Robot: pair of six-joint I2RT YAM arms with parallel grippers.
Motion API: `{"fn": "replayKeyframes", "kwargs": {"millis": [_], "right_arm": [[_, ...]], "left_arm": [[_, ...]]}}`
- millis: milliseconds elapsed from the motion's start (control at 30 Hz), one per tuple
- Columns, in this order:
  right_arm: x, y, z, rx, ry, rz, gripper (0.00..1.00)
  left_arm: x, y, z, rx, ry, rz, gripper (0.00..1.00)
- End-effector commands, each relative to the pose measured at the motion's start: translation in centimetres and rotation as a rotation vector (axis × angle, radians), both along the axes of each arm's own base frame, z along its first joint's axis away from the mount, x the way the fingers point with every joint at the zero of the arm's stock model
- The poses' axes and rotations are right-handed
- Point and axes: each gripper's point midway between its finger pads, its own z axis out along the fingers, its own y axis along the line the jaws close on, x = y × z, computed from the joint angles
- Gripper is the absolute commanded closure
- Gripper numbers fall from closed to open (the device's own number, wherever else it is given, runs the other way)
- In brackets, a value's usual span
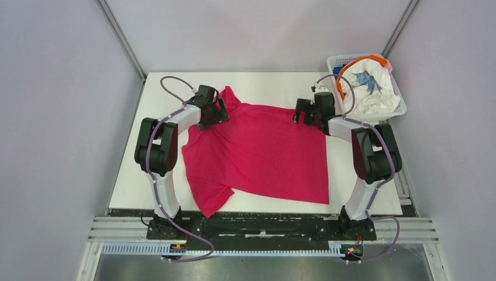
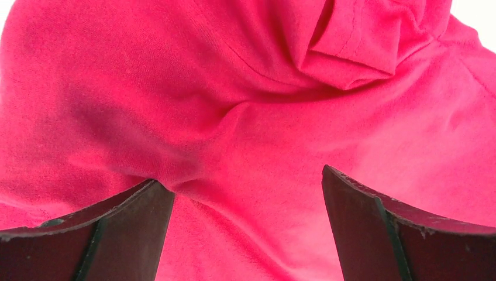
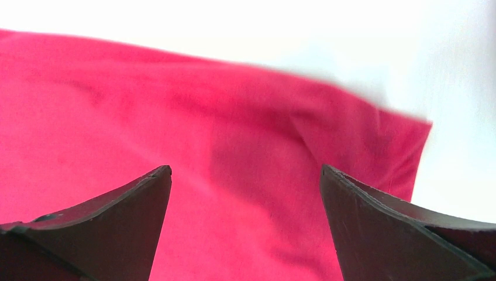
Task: Fold and stack the t-shirts
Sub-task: Flatten out the tshirt
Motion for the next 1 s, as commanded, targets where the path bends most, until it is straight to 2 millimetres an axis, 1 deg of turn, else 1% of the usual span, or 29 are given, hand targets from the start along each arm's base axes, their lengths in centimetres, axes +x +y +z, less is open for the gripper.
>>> {"fn": "replayKeyframes", "kwargs": {"millis": [0, 100, 167, 267, 333, 400, 467, 500, 533, 567, 600, 633, 667, 700, 733, 767, 800, 833, 867, 933, 967], "right_arm": [[4.5, -1.8, -0.3, 0.005, -0.027, -0.058, 0.02], [6.5, -2.9, -1.2, 0.024, -0.019, -0.092, 0.02], [8.2, -3.6, -1.0, 0.025, -0.034, -0.110, 0.02], [11.1, -4.6, -0.2, 0.004, -0.069, -0.125, 0.02], [12.7, -4.9, 0.9, -0.015, -0.093, -0.114, 0.02], [13.9, -4.9, 2.6, -0.034, -0.132, -0.094, 0.02], [14.3, -4.5, 4.5, -0.035, -0.166, -0.062, 0.02], [14.0, -4.3, 5.2, -0.034, -0.175, -0.043, 0.02], [13.4, -4.2, 6.0, -0.041, -0.178, -0.028, 0.02], [12.7, -4.1, 7.2, -0.048, -0.191, -0.013, 0.02], [11.6, -4.1, 7.6, -0.052, -0.190, -0.002, 0.02], [10.5, -3.9, 8.8, -0.052, -0.206, 0.012, 0.02], [9.2, -3.7, 9.0, -0.049, -0.203, 0.023, 0.02], [7.9, -3.3, 9.8, -0.043, -0.210, 0.031, 0.02], [6.3, -2.9, 9.6, -0.035, -0.197, 0.040, 0.02], [4.5, -2.4, 9.6, -0.025, -0.186, 0.049, 0.02], [2.9, -1.8, 9.8, -0.010, -0.183, 0.056, 0.02], [0.8, -1.2, 8.4, -0.001, -0.146, 0.069, 0.02], [-1.1, -0.5, 8.0, 0.014, -0.130, 0.082, 0.02], [-4.9, 0.8, 6.0, 0.026, -0.078, 0.114, 0.02], [-6.4, 1.1, 5.3, 0.030, -0.061, 0.115, 0.02]], "left_arm": [[1.9, 1.0, -1.6, 0.032, 0.031, 0.031, 0.00], [3.3, 1.0, -1.4, 0.029, 0.022, 0.030, 0.00], [4.2, 1.2, -1.6, 0.033, 0.026, 0.038, 0.00], [5.2, 1.6, -1.5, 0.042, 0.021, 0.045, 0.00], [5.8, 1.6, -1.0, 0.040, 0.007, 0.043, 0.00], [6.5, 1.5, 0.1, 0.041, -0.022, 0.032, 0.00], [7.0, 1.9, 1.4, 0.070, -0.043, 0.023, 0.00], [7.0, 2.6, 2.1, 0.104, -0.043, 0.041, 0.00], [7.0, 3.0, 3.3, 0.121, -0.058, 0.048, 0.00], [6.7, 3.2, 4.5, 0.123, -0.076, 0.050, 0.00], [6.2, 3.2, 5.3, 0.117, -0.085, 0.047, 0.00], [5.3, 3.1, 6.5, 0.098, -0.100, 0.041, 0.00], [4.4, 2.7, 7.4, 0.074, -0.109, 0.039, 0.00], [3.0, 2.6, 8.0, 0.054, -0.108, 0.038, 0.00], [1.6, 2.4, 8.5, 0.033, -0.105, 0.042, 0.00], [-0.2, 2.1, 8.7, 0.017, -0.096, 0.044, 0.00], [-2.3, 2.0, 8.4, 0.001, -0.072, 0.056, 0.00], [-4.2, 1.6, 8.1, -0.013, -0.050, 0.065, 0.00], [-6.6, 1.6, 7.5, -0.016, -0.021, 0.077, 0.00], [-11.0, 1.4, 6.6, -0.025, 0.034, 0.099, 0.00], [-13.5, 1.6, 5.9, -0.008, 0.069, 0.104, 0.00]]}}
